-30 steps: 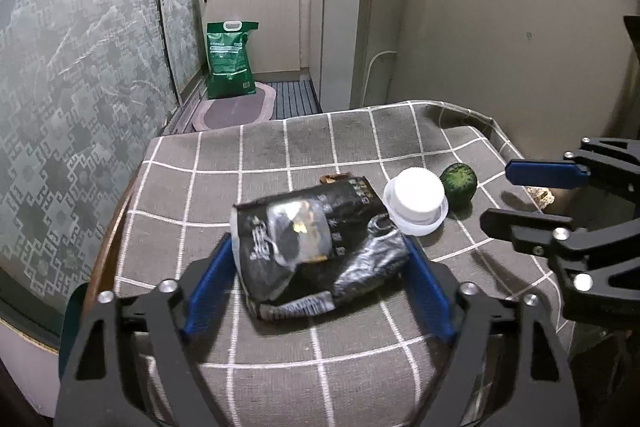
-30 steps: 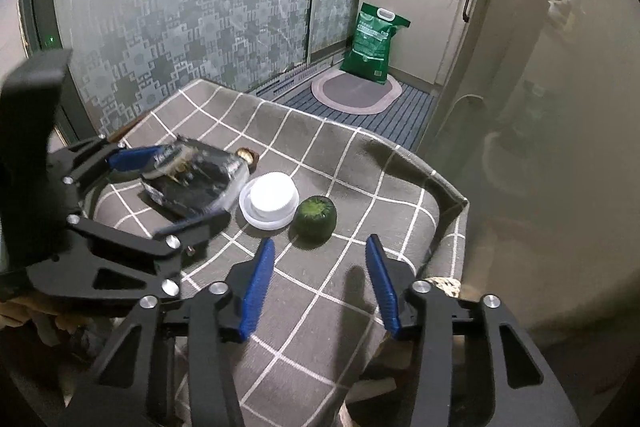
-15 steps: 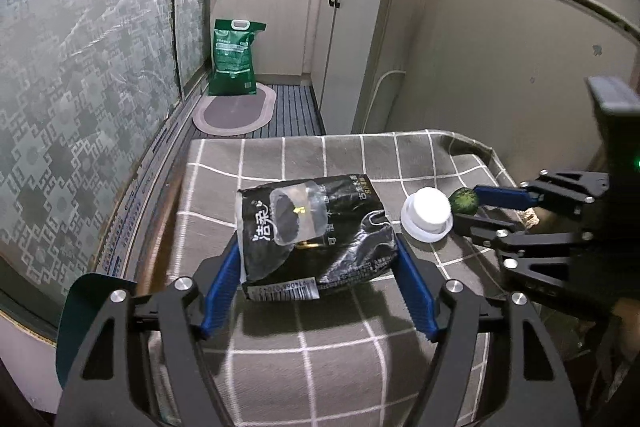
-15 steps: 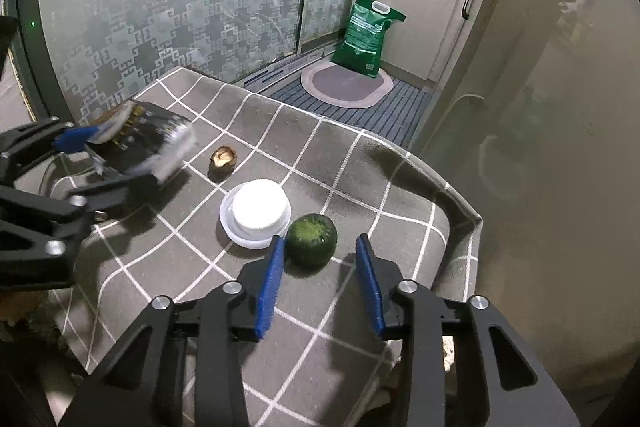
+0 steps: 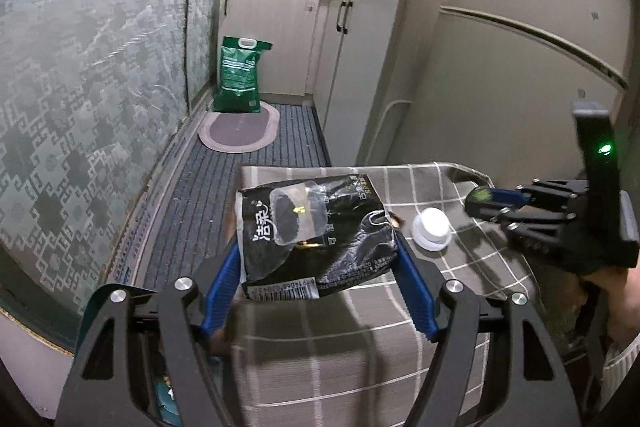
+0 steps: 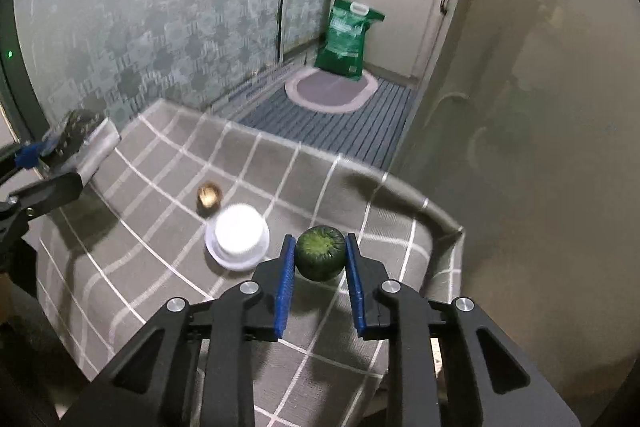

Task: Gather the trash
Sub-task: 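Lift the black bag with the left tool while the right tool grasps the green lime, then carry the black bag and lime over the teal bin and open both tools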

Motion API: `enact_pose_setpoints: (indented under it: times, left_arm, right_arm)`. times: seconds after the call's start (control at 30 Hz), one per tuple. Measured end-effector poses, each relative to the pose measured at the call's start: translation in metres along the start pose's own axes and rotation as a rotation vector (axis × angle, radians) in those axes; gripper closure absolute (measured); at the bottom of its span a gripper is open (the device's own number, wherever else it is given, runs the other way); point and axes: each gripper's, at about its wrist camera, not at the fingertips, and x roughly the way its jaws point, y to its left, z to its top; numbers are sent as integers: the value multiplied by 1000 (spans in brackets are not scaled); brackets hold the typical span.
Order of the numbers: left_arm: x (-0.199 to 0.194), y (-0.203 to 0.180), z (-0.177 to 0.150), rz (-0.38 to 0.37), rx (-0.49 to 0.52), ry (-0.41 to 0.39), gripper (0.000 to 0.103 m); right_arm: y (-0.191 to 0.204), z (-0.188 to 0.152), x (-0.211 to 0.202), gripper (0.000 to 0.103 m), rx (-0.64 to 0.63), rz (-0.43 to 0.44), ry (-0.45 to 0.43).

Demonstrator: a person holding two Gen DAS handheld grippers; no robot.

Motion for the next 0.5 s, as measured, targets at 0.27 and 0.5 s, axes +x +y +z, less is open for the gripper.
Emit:
enact_pose_setpoints:
  times: [0.27, 0.5]
  left_arm:
    - [-14, 40, 1, 61, -46, -1, 29]
    - [-22, 70, -7, 107, -43, 21, 29]
  right_arm:
    - [29, 23, -16, 79, 15, 110, -66]
    - [62, 45, -20, 79, -7, 178, -88]
